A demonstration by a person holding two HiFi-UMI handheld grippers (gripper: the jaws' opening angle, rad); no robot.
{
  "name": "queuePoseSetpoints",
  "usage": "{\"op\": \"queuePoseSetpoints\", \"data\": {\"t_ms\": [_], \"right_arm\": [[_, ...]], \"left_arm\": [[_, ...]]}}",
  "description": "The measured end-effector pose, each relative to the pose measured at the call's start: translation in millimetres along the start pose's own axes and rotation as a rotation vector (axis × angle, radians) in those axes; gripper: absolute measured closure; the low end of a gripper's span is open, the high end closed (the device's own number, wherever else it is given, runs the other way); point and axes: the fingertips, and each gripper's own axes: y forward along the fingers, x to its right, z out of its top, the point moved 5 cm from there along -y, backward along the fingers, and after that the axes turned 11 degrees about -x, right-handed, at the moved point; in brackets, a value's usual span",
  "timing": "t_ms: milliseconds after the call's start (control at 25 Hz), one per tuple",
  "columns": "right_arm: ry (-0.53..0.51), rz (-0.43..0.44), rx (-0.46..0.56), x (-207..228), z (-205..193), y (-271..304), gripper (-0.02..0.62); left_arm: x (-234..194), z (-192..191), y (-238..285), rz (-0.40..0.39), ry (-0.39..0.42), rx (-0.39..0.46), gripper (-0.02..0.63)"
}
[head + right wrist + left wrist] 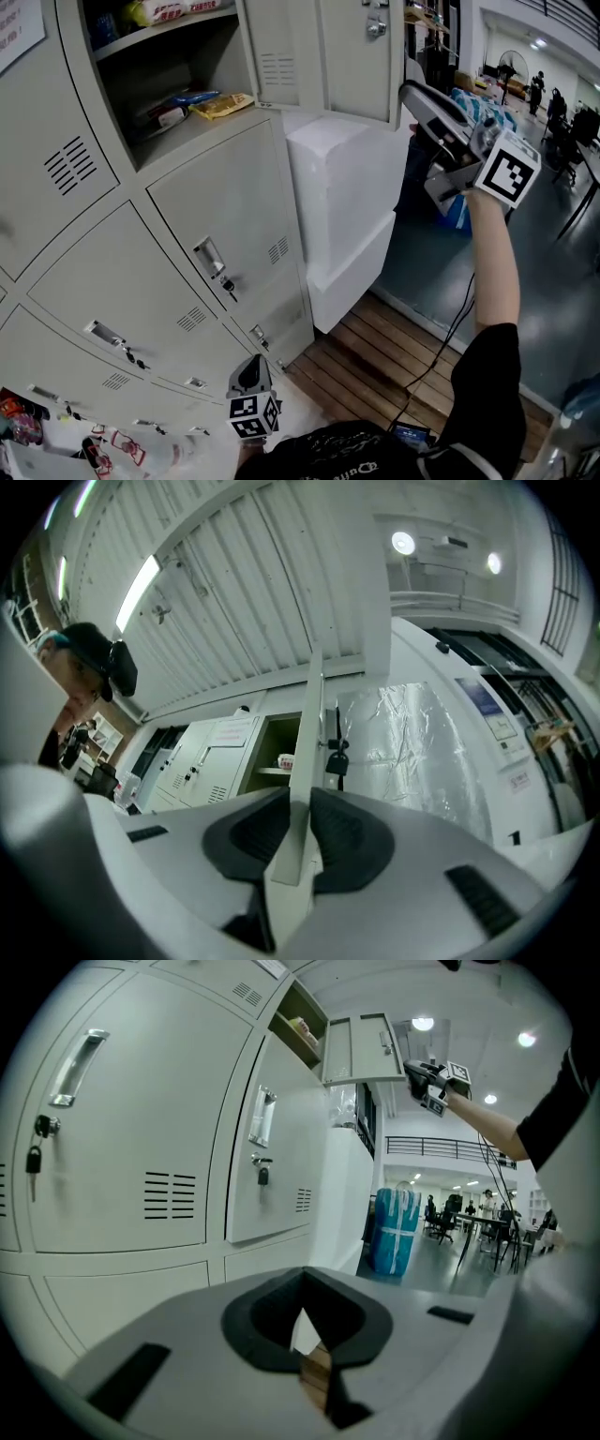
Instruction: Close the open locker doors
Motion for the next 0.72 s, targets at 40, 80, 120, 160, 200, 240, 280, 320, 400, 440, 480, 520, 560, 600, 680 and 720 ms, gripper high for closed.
{"op": "queuePoseSetpoints", "data": {"t_ms": [40,80,120,160,200,240,280,320,400,440,480,520,560,600,680,720], "right_arm": [[-0.023,-0.010,-0.002,-4.8,0.8,0.4,0.525],[-0.036,-0.014,-0.001,-9.3,1.2,1.0,0.525],[-0.039,-0.014,0.004,-13.5,1.3,2.0,0.525],[-0.038,-0.016,0.009,-17.4,1.4,3.3,0.525],[-0.037,-0.022,0.016,-21.2,1.3,4.5,0.525],[-0.036,-0.030,0.022,-25.2,1.0,5.5,0.525],[-0.036,-0.034,0.029,-29.6,0.8,6.6,0.525],[-0.035,-0.033,0.036,-34.4,0.8,8.2,0.526],[-0.029,-0.013,0.045,-44.9,1.2,12.2,0.529],[-0.026,-0.001,0.047,-50.2,1.6,14.8,0.529],[-0.025,0.010,0.047,-55.7,1.8,17.6,0.529],[-0.025,0.018,0.045,-61.2,1.8,20.7,0.529],[-0.024,0.023,0.043,-66.8,1.4,23.8,0.529],[-0.024,0.026,0.040,-72.4,0.9,27.0,0.529],[-0.030,0.028,0.035,-83.5,0.7,33.9,0.529],[-0.034,0.030,0.034,-88.9,0.9,37.5,0.529]], "left_arm": [[-1.7,-0.3,-0.6,-0.001,-0.001,-0.002,0.600],[-3.4,-0.9,-1.3,-0.002,-0.002,-0.004,0.600],[-4.8,-1.6,-2.1,-0.002,-0.002,-0.005,0.600],[-5.9,-2.4,-2.8,-0.003,-0.003,-0.005,0.600],[-6.8,-3.2,-3.7,-0.003,-0.003,-0.006,0.600],[-7.7,-4.2,-4.6,-0.004,-0.003,-0.007,0.600],[-8.9,-5.1,-5.9,-0.004,-0.002,-0.010,0.600],[-10.3,-6.0,-7.2,-0.004,-0.002,-0.012,0.600],[-13.8,-7.5,-9.9,0.000,-0.002,-0.015,0.600],[-15.5,-8.0,-11.2,0.002,-0.002,-0.016,0.600],[-16.9,-8.7,-12.5,0.003,-0.003,-0.016,0.600],[-18.4,-9.8,-14.1,0.004,-0.006,-0.017,0.600],[-19.8,-11.2,-15.8,0.005,-0.008,-0.018,0.600],[-21.2,-12.8,-17.6,0.006,-0.011,-0.019,0.600],[-24.0,-16.0,-21.5,0.008,-0.017,-0.021,0.600],[-25.4,-17.2,-23.2,0.010,-0.018,-0.021,0.600]]}}
